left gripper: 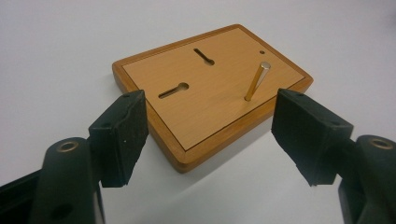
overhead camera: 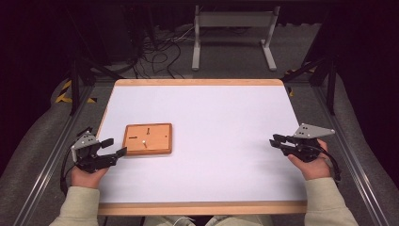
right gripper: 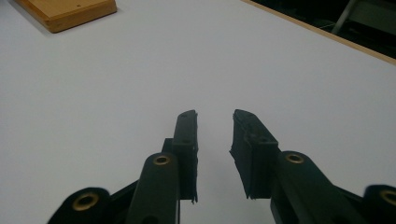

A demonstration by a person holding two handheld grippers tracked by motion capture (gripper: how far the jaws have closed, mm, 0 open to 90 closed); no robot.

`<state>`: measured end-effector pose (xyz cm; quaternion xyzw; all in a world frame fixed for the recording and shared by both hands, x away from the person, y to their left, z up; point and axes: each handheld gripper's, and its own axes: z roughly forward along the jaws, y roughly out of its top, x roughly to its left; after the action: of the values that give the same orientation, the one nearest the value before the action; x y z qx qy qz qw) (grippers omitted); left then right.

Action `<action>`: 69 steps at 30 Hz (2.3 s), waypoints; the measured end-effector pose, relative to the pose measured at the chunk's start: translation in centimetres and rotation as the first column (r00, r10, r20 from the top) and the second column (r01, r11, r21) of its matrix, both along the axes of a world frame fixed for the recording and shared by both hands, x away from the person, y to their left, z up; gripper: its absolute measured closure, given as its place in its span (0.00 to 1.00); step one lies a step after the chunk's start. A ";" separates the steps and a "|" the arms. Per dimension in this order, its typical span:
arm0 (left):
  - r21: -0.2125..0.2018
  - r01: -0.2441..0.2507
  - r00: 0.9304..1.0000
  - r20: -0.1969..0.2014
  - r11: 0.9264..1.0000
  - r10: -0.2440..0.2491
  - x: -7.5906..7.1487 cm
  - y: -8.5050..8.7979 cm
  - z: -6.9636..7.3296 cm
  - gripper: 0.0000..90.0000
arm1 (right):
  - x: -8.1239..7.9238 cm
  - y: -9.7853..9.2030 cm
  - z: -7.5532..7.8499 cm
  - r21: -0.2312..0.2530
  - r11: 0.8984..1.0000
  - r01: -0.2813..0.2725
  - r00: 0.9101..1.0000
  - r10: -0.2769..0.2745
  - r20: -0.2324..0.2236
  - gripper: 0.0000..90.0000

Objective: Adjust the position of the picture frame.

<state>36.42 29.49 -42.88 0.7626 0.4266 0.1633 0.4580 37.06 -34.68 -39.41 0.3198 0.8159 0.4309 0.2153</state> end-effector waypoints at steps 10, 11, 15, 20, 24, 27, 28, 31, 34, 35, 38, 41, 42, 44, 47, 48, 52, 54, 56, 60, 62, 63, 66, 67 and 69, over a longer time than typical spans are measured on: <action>-0.001 0.001 1.000 0.004 1.000 -0.001 0.1 -0.1 0.3 0.31 | 0.0 0.1 0.0 -0.001 1.000 -0.008 1.000 0.008 -0.001 0.78; -0.004 -0.001 1.000 -0.001 1.000 0.001 0.1 -0.1 0.3 0.31 | 0.0 0.2 0.0 -0.002 1.000 -0.008 1.000 0.008 -0.001 0.78; -0.015 -0.012 1.000 0.002 1.000 0.012 0.3 0.0 0.7 0.32 | 0.0 0.3 -0.1 -0.006 1.000 -0.014 1.000 0.014 -0.005 0.78; -0.015 -0.041 0.999 -0.008 0.999 0.041 0.7 -0.1 1.1 0.39 | 0.0 0.6 -0.3 -0.009 1.000 -0.020 1.000 0.019 -0.010 0.78; -0.014 -0.068 0.998 -0.012 0.998 0.067 1.0 0.0 1.3 0.58 | 0.0 0.8 -0.4 -0.010 1.000 -0.025 1.000 0.025 -0.014 0.78; -0.024 -0.073 0.997 -0.025 0.997 0.073 1.2 0.4 1.4 0.75 | 0.1 1.0 -0.4 -0.013 1.000 -0.028 1.000 0.028 -0.012 0.78; -0.025 -0.077 0.997 -0.029 0.997 0.076 1.3 0.5 1.5 0.79 | 0.1 1.0 -0.4 -0.013 1.000 -0.028 1.000 0.028 -0.013 0.78; -0.023 -0.083 0.996 -0.035 0.996 0.082 1.6 0.7 1.5 0.93 | 0.1 1.1 -0.4 -0.015 0.999 -0.029 0.999 0.029 -0.016 0.78; -0.019 -0.084 0.996 -0.043 0.996 0.083 1.9 0.7 1.6 0.99 | 0.1 1.1 -0.5 -0.017 0.999 -0.031 0.999 0.031 -0.017 0.77; -0.013 -0.085 0.996 -0.043 0.996 0.084 2.0 0.6 1.7 1.00 | 0.1 1.1 -0.6 -0.016 0.999 -0.030 0.999 0.029 -0.019 0.77; 0.006 -0.082 0.995 -0.048 0.997 0.082 2.4 0.3 1.9 1.00 | 0.1 1.0 -0.6 -0.014 1.000 -0.024 0.999 0.024 -0.022 0.77; 0.015 -0.082 0.995 -0.048 0.997 0.083 2.9 0.0 2.0 1.00 | 0.0 0.9 -0.7 -0.015 1.000 -0.023 0.999 0.022 -0.024 0.77; 0.016 -0.084 0.995 -0.053 0.996 0.085 3.0 -0.1 2.0 1.00 | 0.0 0.9 -0.7 -0.016 1.000 -0.022 0.999 0.022 -0.024 0.77; 0.023 -0.085 0.995 -0.056 0.996 0.086 3.4 -0.3 2.0 1.00 | -0.1 1.0 -0.7 -0.018 1.000 -0.021 0.999 0.021 -0.027 0.77; 0.006 -0.102 0.993 -0.053 0.995 0.102 4.2 -0.7 1.7 1.00 | -0.2 1.0 -0.8 -0.024 0.999 -0.023 0.999 0.022 -0.031 0.77; 0.007 -0.113 0.992 -0.056 0.994 0.113 4.4 -0.8 1.6 1.00 | -0.2 1.0 -0.9 -0.026 0.999 -0.023 0.999 0.023 -0.033 0.77; 0.032 -0.166 0.982 -0.082 0.986 0.168 5.6 -1.2 1.1 1.00 | -0.4 1.2 -1.0 -0.034 0.999 -0.028 0.999 0.026 -0.036 0.77; 0.048 -0.188 0.976 -0.101 0.981 0.192 6.1 -1.3 0.8 1.00 | -0.4 1.2 -1.0 -0.038 0.999 -0.028 0.999 0.026 -0.037 0.77; 0.054 -0.221 0.968 -0.111 0.974 0.225 6.7 -1.2 0.4 1.00 | -0.5 1.2 -1.1 -0.038 0.999 -0.027 0.999 0.026 -0.039 0.77; 0.087 -0.237 0.961 -0.125 0.968 0.247 7.4 -1.3 -0.1 1.00 | -0.6 1.1 -1.2 -0.039 0.999 -0.026 0.999 0.024 -0.043 0.77; 0.109 -0.238 0.959 -0.134 0.965 0.252 7.7 -1.4 -0.4 1.00 | -0.7 1.1 -1.3 -0.041 0.999 -0.024 0.999 0.022 -0.045 0.77; 0.125 -0.244 0.955 -0.140 0.962 0.261 7.9 -1.5 -0.7 1.00 | -0.7 1.1 -1.3 -0.042 0.999 -0.023 0.999 0.021 -0.047 0.77; 0.140 -0.252 0.949 -0.156 0.957 0.273 8.2 -1.4 -1.1 1.00 | -0.8 1.1 -1.4 -0.045 0.999 -0.022 0.999 0.020 -0.049 0.77; 0.148 -0.248 0.948 -0.165 0.957 0.271 8.3 -1.3 -1.2 1.00 | -0.8 1.1 -1.4 -0.047 0.999 -0.022 0.998 0.019 -0.051 0.77; 0.153 -0.246 0.944 -0.187 0.957 0.273 8.6 -1.2 -1.6 1.00 | -0.8 1.1 -1.5 -0.051 0.998 -0.021 0.998 0.019 -0.054 0.77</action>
<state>45.00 28.28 -44.48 0.7401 0.5572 0.1694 0.3364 36.21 -33.56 -40.94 0.3174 0.8354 0.4031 0.1972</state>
